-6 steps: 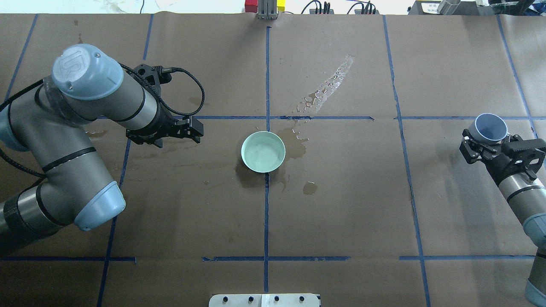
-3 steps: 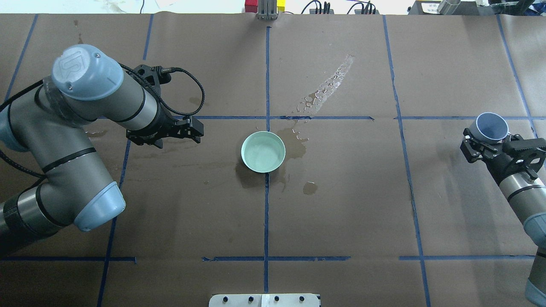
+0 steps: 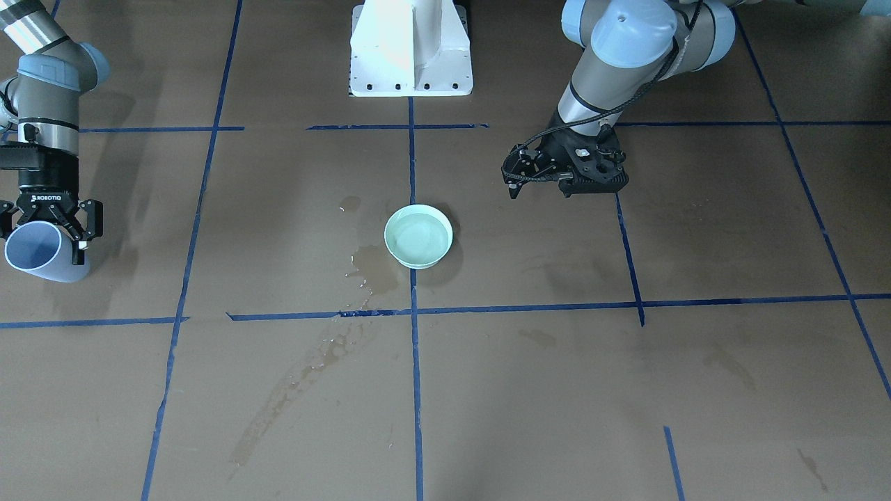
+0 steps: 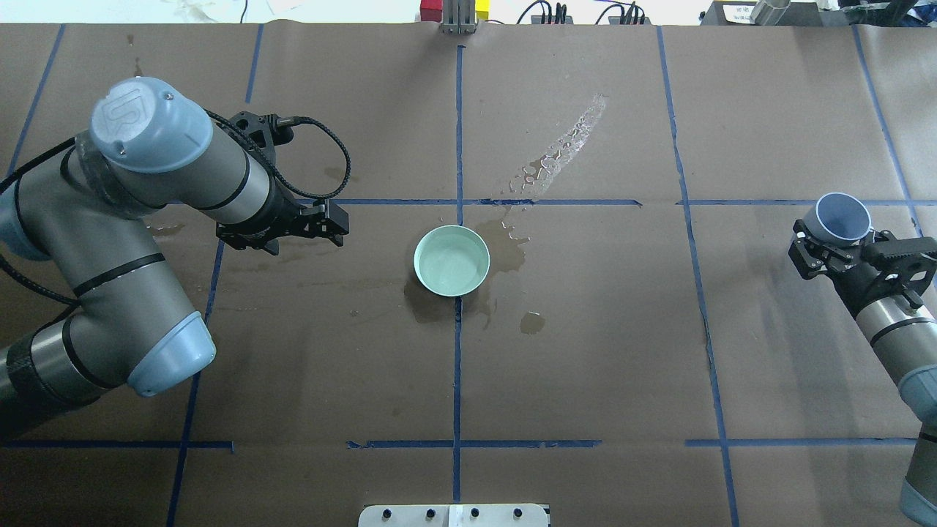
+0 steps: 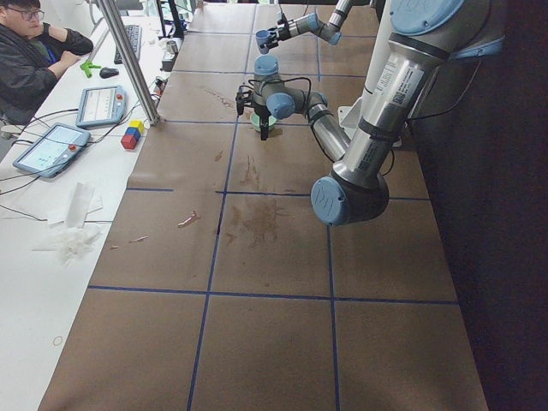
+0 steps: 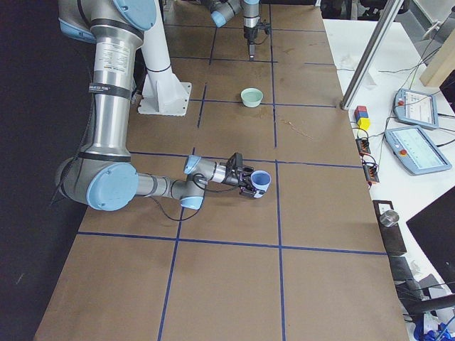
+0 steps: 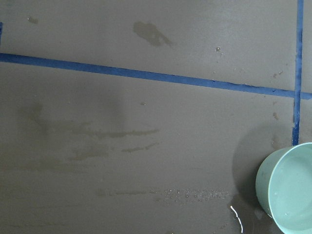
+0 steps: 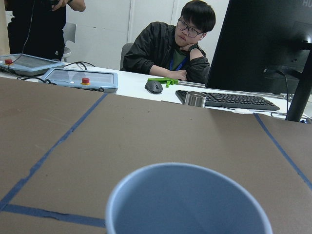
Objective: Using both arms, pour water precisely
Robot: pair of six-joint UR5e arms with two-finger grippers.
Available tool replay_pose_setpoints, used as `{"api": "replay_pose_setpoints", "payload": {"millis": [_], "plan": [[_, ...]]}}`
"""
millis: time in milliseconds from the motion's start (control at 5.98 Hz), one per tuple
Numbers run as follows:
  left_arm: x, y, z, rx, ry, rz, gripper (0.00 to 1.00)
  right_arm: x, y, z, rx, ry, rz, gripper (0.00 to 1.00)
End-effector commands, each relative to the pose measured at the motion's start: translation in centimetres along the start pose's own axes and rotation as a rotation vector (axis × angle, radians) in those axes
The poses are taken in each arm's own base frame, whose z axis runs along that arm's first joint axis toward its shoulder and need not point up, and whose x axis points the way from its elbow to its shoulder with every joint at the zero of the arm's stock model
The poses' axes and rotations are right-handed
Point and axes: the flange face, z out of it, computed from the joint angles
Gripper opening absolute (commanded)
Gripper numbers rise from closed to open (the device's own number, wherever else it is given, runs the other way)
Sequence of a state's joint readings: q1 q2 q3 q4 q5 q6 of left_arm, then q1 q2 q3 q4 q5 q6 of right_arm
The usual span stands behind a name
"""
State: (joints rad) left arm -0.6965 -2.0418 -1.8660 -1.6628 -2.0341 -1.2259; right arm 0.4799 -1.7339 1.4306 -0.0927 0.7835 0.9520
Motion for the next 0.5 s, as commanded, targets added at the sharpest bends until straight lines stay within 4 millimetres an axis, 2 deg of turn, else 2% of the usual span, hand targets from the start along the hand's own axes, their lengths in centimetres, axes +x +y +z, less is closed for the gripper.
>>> {"api": "replay_pose_setpoints", "payload": {"millis": [0, 335], "plan": [[-0.09, -0.08, 0.22, -0.001, -0.003, 0.002, 1.0, -0.08, -0.12, -0.15, 0.006, -0.014, 0.013, 0.89], [-0.12, -0.11, 0.29, -0.002, -0.004, 0.002, 1.0, -0.08, -0.12, -0.15, 0.006, -0.014, 0.013, 0.94]]}}
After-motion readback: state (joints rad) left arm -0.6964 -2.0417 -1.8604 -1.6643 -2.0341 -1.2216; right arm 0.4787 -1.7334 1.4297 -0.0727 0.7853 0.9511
